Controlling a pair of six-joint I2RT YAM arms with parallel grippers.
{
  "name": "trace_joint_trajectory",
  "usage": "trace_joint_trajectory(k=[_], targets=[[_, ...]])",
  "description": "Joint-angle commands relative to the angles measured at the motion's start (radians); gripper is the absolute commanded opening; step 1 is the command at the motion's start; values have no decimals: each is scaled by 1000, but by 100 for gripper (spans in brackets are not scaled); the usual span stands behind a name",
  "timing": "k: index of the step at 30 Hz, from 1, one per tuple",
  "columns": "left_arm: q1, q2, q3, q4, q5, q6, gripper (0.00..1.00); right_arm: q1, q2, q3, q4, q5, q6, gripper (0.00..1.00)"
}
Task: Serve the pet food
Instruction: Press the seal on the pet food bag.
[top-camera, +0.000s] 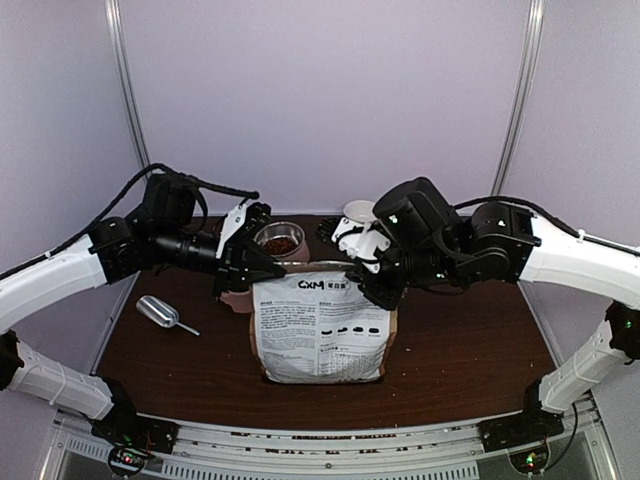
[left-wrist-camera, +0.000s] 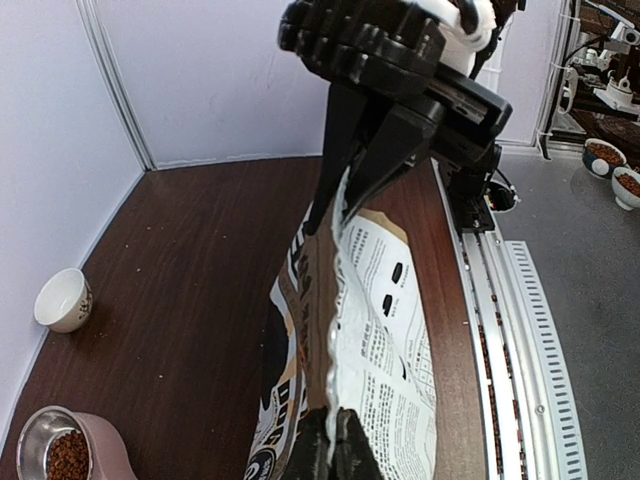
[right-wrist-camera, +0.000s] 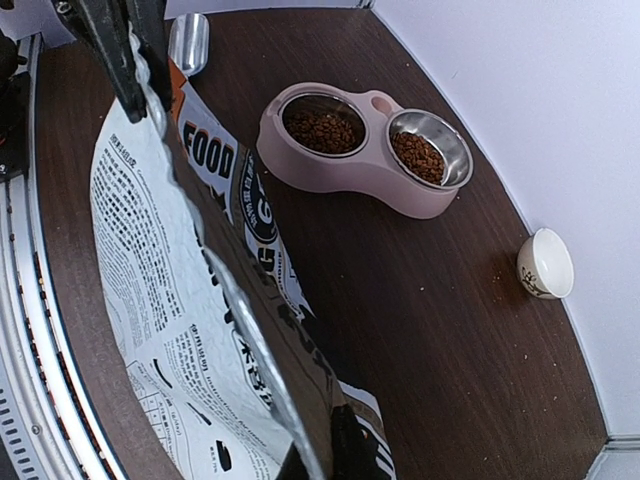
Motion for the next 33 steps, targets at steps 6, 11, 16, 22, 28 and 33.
trace_joint_trajectory(k=[6, 11, 16, 22, 28, 33], targets=[[25, -76, 0, -32, 8, 17, 0, -114, -102, -84, -249, 245, 49, 0], [25, -76, -1, -32, 6, 19, 0, -125, -119, -109, -249, 242, 56, 1], [26, -74, -1, -34, 4, 19, 0, -134, -134, -129, -253, 240, 62, 1], [25, -76, -1, -35, 1, 20, 0, -144, -154, -145, -263, 243, 68, 2], [26, -77, -1, -37, -1, 22, 0, -150, -172, -155, -279, 248, 73, 3], [26, -76, 0, -37, -1, 22, 0, -152, -181, -157, -288, 246, 79, 3]])
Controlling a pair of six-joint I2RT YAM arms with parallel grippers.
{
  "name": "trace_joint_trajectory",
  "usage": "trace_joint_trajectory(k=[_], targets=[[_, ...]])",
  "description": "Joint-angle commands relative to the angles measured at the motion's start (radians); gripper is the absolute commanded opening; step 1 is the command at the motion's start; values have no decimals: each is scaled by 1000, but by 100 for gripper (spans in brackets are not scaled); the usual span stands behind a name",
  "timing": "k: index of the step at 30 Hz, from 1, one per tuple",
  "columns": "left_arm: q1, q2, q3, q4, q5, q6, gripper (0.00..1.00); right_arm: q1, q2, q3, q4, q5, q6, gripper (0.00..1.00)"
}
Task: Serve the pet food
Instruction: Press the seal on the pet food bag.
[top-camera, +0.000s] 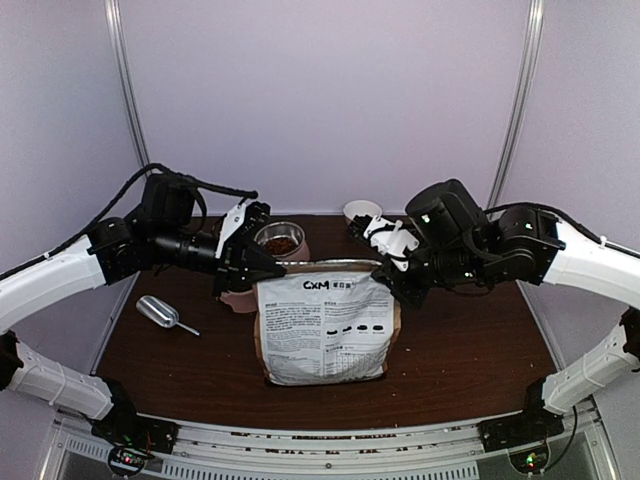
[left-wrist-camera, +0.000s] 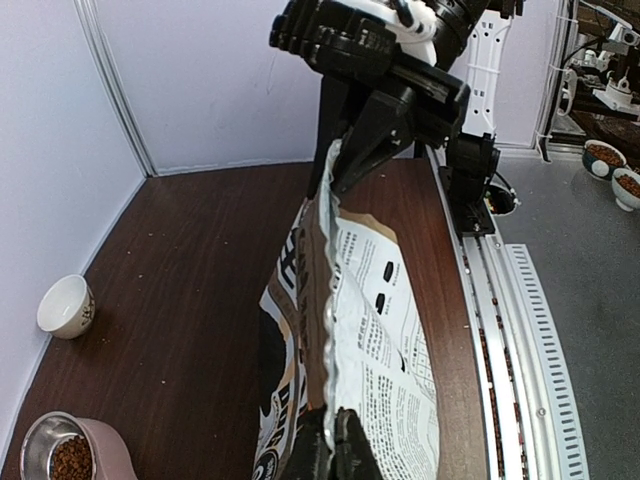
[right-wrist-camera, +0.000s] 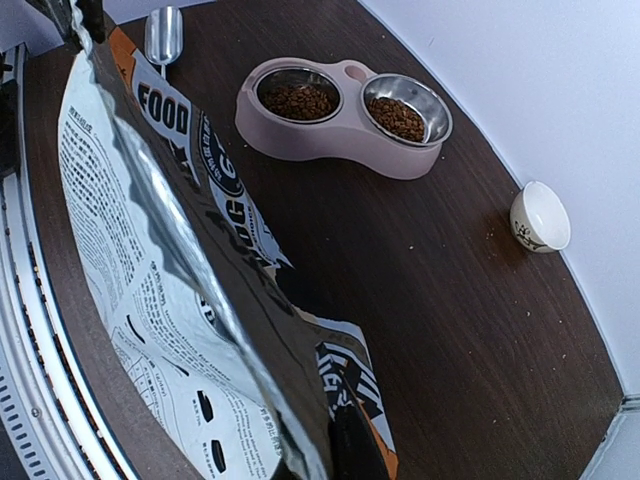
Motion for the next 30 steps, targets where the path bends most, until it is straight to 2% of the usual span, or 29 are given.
trace_joint_trajectory(k=[1, 10, 14, 19, 23, 26, 30], targets=[[32, -70, 3, -52, 1, 16, 0, -85, -54, -34, -283, 276, 31, 3], [31, -66, 1, -50, 8, 16, 0, -85, -77, -34, -300, 264, 37, 6], [32, -48, 13, -57, 42, 15, 1, -85, -114, -29, -284, 169, 29, 17], [30, -30, 29, -73, 75, 13, 28, -85, -178, -21, -212, -42, 17, 45], [30, -44, 24, -58, 89, 1, 52, -85, -195, -9, -181, -151, 20, 61], [29, -58, 23, -42, 96, -14, 62, -85, -197, 3, -168, -175, 19, 68], [30, -78, 12, -15, 89, -37, 64, -85, -208, 10, -127, -172, 17, 73]])
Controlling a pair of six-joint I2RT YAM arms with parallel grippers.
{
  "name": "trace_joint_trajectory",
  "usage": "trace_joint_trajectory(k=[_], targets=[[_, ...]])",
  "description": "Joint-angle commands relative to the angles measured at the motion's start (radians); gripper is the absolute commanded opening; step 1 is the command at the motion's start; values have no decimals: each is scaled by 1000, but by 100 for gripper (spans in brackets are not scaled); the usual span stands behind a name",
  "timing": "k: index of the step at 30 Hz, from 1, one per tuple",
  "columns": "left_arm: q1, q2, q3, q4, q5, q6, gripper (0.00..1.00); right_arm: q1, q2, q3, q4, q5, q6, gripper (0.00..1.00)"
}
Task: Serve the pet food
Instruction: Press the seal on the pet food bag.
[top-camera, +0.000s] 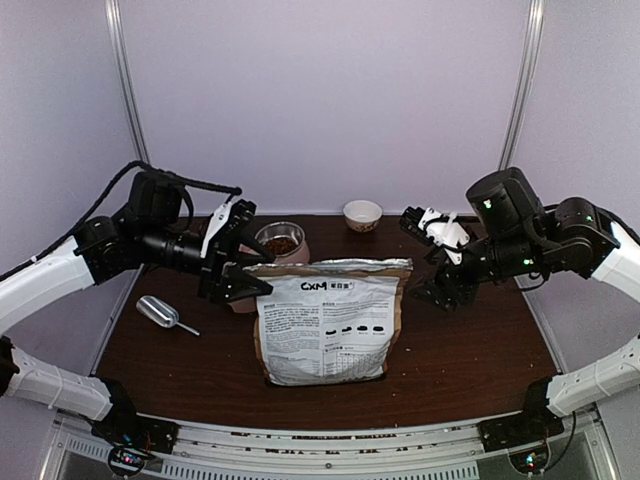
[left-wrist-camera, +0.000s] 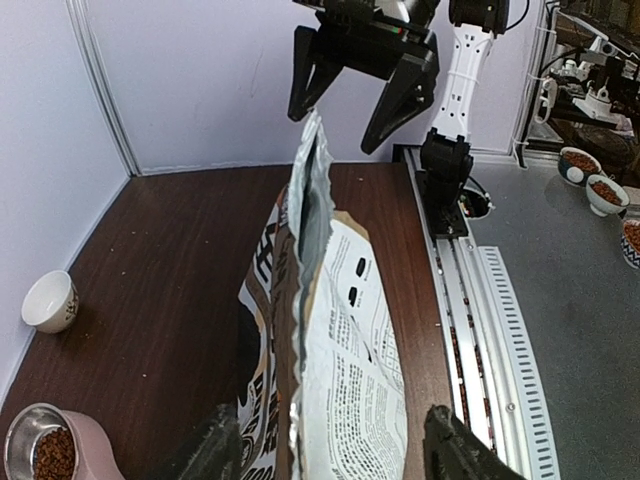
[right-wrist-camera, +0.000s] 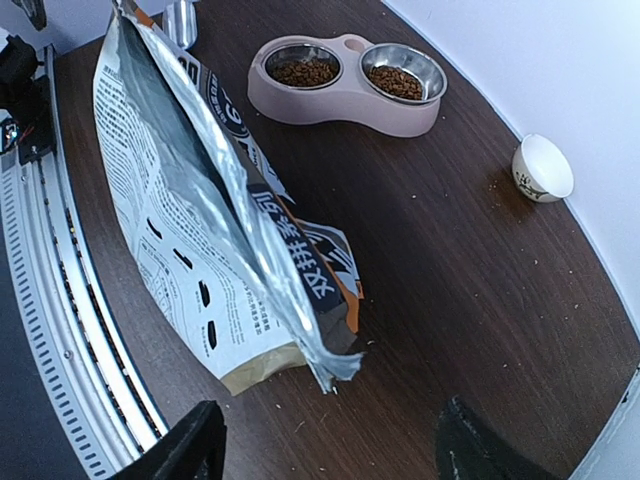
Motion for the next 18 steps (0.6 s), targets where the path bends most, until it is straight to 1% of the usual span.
trace_joint_trajectory(k=[1, 5, 7, 13, 15, 18], targets=[[5, -40, 7, 68, 14, -30, 64, 0, -19, 29, 79, -41, 5, 75], [4, -43, -8, 95, -16, -41, 65, 16, -6, 46, 145, -49, -12, 80], [5, -33, -7, 95, -19, -41, 62, 29, 30, 76, 152, -38, -28, 80], [4, 7, 6, 42, -38, -7, 38, 103, 209, 207, 142, 12, -96, 80], [5, 13, 8, 43, -29, -7, 27, 121, 268, 258, 143, 13, -114, 79], [5, 18, 5, 41, -30, -6, 16, 144, 357, 339, 139, 17, -138, 75]])
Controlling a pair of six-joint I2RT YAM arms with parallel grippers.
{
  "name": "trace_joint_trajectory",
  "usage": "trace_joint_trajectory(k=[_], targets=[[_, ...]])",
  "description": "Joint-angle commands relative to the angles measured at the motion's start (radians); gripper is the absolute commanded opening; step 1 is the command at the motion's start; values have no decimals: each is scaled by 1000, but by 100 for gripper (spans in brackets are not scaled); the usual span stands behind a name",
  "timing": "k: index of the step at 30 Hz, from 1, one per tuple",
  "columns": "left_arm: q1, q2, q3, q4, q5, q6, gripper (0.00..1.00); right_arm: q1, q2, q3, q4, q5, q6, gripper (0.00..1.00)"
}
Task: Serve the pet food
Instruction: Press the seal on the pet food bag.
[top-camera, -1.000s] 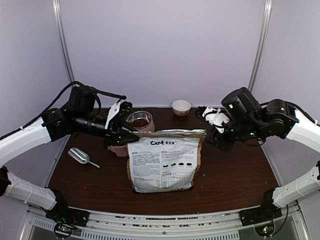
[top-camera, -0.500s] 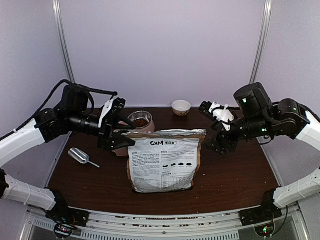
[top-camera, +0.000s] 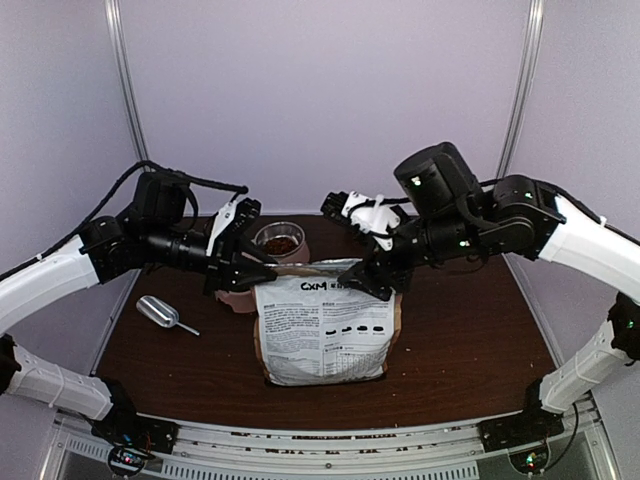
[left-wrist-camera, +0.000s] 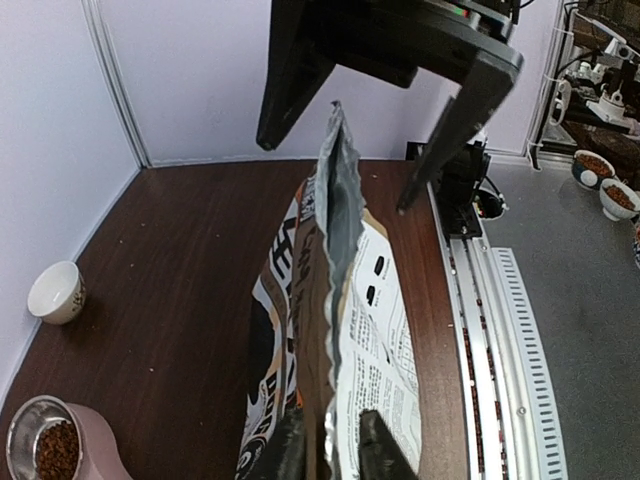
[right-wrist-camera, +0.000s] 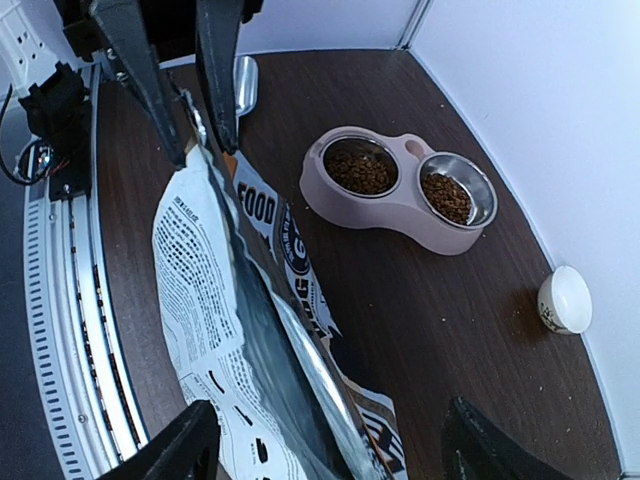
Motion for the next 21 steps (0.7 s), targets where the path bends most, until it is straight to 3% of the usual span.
trace_joint_trajectory(k=[1, 5, 10, 15, 18, 21], targets=[[4, 7, 6, 10, -1, 12, 12, 36, 114, 129, 0, 32, -58, 73], [5, 5, 3, 10, 2, 15, 0, 49, 219, 226, -30, 43, -86, 64], [4, 1, 3, 10, -1, 18, 0, 51, 288, 296, -69, 22, -114, 44], [5, -6, 2, 14, -8, 19, 0, 51, 293, 288, -77, -9, -123, 15], [5, -14, -6, 25, -10, 16, 0, 51, 292, 274, -81, -8, -126, 3], [3, -23, -13, 36, -14, 14, 0, 51, 288, 259, -82, 23, -129, 0]])
